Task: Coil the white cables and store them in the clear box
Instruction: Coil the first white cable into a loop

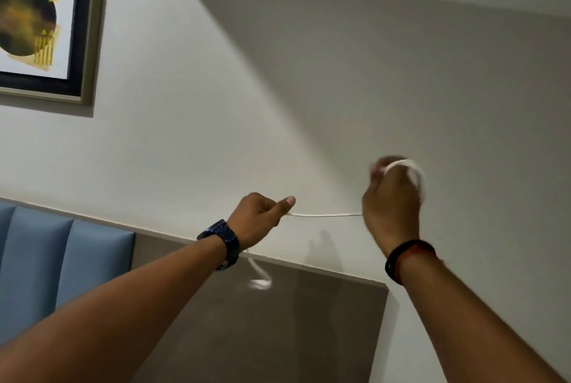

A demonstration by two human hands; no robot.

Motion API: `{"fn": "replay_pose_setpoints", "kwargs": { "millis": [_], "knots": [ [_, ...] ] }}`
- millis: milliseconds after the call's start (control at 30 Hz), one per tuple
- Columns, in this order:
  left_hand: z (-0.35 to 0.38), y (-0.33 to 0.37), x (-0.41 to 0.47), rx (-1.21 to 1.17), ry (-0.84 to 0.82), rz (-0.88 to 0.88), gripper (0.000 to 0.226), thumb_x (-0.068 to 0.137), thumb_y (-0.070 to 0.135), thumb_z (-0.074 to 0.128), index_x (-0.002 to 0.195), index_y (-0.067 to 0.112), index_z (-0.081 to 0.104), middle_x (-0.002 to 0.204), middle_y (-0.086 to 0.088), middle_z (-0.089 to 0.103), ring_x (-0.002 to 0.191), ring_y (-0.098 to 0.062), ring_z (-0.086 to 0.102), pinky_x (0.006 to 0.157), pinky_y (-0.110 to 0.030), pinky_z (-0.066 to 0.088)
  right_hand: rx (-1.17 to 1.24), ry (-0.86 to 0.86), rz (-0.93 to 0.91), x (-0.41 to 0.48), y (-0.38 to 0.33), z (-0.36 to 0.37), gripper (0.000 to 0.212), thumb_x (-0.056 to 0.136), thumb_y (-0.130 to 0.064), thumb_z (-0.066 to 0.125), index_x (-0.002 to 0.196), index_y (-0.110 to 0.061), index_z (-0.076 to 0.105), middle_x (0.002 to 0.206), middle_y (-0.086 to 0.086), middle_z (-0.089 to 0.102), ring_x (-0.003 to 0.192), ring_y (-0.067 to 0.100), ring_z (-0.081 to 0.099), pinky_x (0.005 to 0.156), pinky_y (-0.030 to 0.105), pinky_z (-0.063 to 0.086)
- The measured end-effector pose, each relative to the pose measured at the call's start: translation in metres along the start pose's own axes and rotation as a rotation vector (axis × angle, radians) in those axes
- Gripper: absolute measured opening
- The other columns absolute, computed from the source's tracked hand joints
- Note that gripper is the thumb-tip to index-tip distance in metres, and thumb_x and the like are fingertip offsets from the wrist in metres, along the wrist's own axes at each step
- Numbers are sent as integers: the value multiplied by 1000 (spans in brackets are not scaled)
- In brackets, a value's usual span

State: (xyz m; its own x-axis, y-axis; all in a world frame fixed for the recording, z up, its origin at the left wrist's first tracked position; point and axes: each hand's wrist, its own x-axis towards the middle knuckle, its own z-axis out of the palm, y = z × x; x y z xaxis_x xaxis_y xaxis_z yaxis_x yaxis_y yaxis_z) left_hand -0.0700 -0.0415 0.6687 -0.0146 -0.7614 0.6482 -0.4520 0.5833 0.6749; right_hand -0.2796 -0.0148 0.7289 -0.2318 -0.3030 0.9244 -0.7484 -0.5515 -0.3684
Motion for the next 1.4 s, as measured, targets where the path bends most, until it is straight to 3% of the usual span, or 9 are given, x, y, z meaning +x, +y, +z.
{"fn": "replay_pose_setpoints", "kwargs": {
  "millis": [167,367,567,667,800,933,1033,1233,1400],
  "knots": [
    [-18,8,14,73,59,102,66,84,52,59,44,9,29,40,6,17,40,-14,14,42,-20,19,-464,-590,-127,-50,8,8,72,79,-73,9,59,-12,42,58,6,54,57,25,54,54,30,33],
    [-30,0,18,87,80,68,64,83,51,60,44,9,32,38,7,17,38,-12,14,44,-22,21,-416,-835,-195,-58,-9,8,66,88,-67,21,52,-14,35,53,2,42,49,18,41,50,33,32],
    [-31,-5,14,4,140,-30,68,83,52,59,34,16,29,38,8,18,39,-13,18,43,-21,20,524,-1331,296,-63,-38,-1,59,90,-62,36,48,-21,28,42,-5,27,38,14,21,44,23,29],
    [-12,-4,2,-134,60,-89,67,81,58,57,32,18,33,37,11,25,44,-14,24,48,-24,18,1201,-1301,479,-58,-58,-11,51,90,-48,43,50,-20,31,37,-8,27,36,12,15,40,23,19],
    [21,-8,-20,-222,-238,-203,60,74,71,46,42,21,35,46,3,29,45,-16,19,47,-26,18,1557,-721,445,-36,-76,-16,33,94,-29,43,65,-15,51,44,-8,36,38,9,21,43,23,20],
    [30,-9,-32,-240,-364,-171,67,67,83,41,48,20,30,48,4,27,45,-14,17,45,-24,19,1114,-16,436,-1,-55,-12,16,96,-10,43,87,-17,55,58,-4,52,47,9,42,47,22,35],
    [28,-3,-31,-167,-391,-60,63,77,74,45,51,17,32,47,8,27,45,-13,19,45,-25,20,567,168,356,0,-21,-2,10,94,-9,43,94,-17,49,83,7,60,70,16,57,66,26,43],
    [8,5,-15,63,-321,105,47,92,49,46,55,22,54,53,1,39,49,-14,32,50,-25,30,-320,-664,32,-44,24,9,64,89,-65,25,59,-12,45,55,3,51,52,17,50,47,26,31],
    [-6,4,-6,127,-246,150,31,91,37,55,65,25,67,59,-6,53,48,-10,33,48,-19,28,-17,-1166,192,-58,17,2,72,77,-81,16,47,-22,45,44,-8,46,43,12,44,58,27,42]
  ]
}}
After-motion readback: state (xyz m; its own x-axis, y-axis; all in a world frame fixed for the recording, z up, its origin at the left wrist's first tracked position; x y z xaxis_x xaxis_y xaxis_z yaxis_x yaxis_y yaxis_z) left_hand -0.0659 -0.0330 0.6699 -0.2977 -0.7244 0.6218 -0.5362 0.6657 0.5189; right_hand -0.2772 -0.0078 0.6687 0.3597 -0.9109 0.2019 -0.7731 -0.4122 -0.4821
